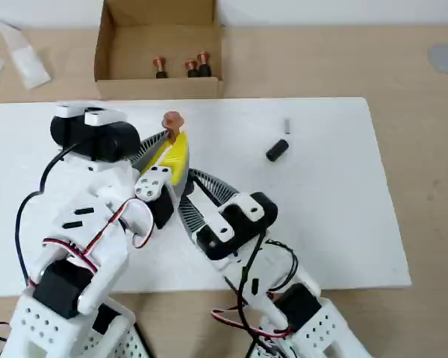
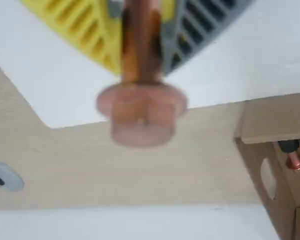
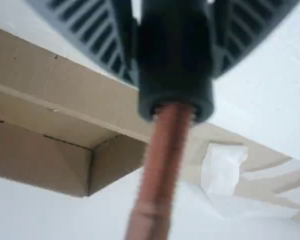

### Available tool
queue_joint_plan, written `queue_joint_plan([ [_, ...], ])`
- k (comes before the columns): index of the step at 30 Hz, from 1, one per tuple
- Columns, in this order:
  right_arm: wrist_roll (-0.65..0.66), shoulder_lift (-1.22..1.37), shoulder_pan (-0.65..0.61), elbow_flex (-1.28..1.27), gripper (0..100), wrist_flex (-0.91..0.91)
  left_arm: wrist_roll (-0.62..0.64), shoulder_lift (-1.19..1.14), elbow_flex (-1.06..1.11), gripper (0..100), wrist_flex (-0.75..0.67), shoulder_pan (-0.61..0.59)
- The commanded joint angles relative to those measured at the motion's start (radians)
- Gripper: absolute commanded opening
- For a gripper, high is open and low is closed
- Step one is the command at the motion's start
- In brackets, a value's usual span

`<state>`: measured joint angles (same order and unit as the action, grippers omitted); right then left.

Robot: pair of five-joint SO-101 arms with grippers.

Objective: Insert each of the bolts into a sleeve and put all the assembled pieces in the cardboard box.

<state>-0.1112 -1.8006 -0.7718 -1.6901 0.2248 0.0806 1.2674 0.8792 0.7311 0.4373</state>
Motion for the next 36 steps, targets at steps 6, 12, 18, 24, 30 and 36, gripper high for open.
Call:
queue_joint_plan([
  [6,-0.011,-0.071,0.018,-0.001,0.9,-0.035,-0.077,-0.004,-0.123,1,0.212,0.115],
  [12,-0.009,-0.071,0.018,-0.001,0.9,-0.034,-0.078,-0.004,-0.183,1,0.256,0.11],
  [18,-0.012,-0.071,0.018,0.038,0.9,0.115,-0.058,-0.013,-0.27,16,0.399,0.107],
  [24,-0.011,-0.071,0.047,0.051,0.9,0.127,-0.044,-0.082,-0.396,17,0.535,0.109],
  [30,-0.009,-0.071,0.091,0.061,0.9,0.124,-0.052,-0.213,-0.663,14,0.69,0.086],
  [36,0.018,-0.041,0.159,0.119,0.9,0.034,-0.21,-0.407,-0.736,5,0.717,-0.074],
])
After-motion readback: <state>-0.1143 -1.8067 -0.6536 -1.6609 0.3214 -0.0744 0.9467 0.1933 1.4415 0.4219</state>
